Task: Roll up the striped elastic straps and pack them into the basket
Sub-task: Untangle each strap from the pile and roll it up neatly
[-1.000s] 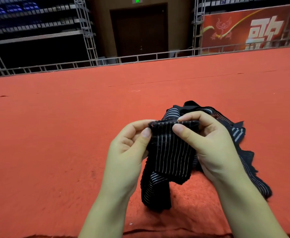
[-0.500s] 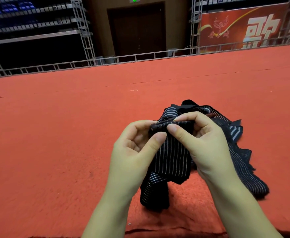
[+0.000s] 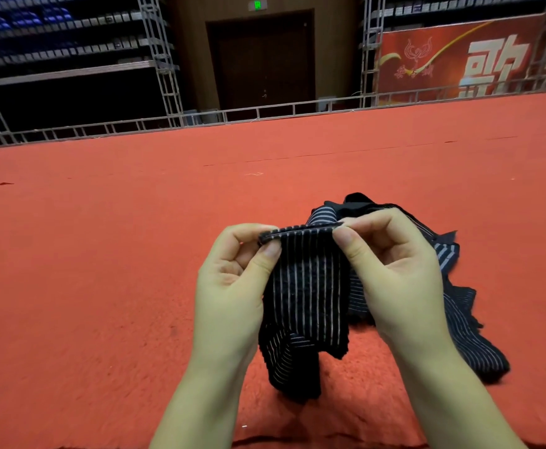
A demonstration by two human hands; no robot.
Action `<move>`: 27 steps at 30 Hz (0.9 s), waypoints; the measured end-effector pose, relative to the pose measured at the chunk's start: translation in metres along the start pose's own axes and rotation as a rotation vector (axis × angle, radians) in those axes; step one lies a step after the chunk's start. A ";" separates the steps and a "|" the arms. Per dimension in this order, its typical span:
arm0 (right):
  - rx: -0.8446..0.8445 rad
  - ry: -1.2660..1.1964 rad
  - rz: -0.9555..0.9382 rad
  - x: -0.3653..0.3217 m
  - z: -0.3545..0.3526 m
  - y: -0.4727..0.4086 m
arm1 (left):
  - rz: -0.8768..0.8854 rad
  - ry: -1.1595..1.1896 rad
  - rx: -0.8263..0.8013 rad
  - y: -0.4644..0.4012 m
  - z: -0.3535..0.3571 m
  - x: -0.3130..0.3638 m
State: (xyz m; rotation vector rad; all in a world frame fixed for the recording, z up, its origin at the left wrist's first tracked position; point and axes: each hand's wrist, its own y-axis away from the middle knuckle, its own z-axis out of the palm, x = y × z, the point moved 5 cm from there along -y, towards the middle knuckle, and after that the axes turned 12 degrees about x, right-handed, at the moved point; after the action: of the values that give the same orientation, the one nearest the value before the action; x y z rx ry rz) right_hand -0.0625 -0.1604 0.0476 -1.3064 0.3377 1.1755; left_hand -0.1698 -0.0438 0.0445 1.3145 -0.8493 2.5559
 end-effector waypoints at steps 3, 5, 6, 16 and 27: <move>0.028 -0.015 -0.013 -0.001 -0.001 0.001 | -0.013 0.001 -0.010 0.000 -0.003 -0.003; 0.042 -0.033 -0.020 -0.001 -0.001 0.001 | -0.075 0.012 -0.029 0.000 -0.004 -0.006; 0.045 -0.048 -0.021 -0.001 0.000 0.001 | -0.116 0.013 -0.053 0.000 -0.003 -0.007; -0.222 -0.041 0.100 0.038 0.007 0.002 | -0.095 0.064 0.040 -0.047 0.012 0.008; -0.362 0.085 0.296 0.072 0.003 0.007 | -0.042 0.118 0.048 -0.113 0.027 0.034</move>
State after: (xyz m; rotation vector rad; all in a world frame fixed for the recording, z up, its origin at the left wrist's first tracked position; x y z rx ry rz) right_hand -0.0379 -0.1252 -0.0110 -1.6652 0.4028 1.4813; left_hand -0.1294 0.0312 0.1314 1.1673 -0.7351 2.6063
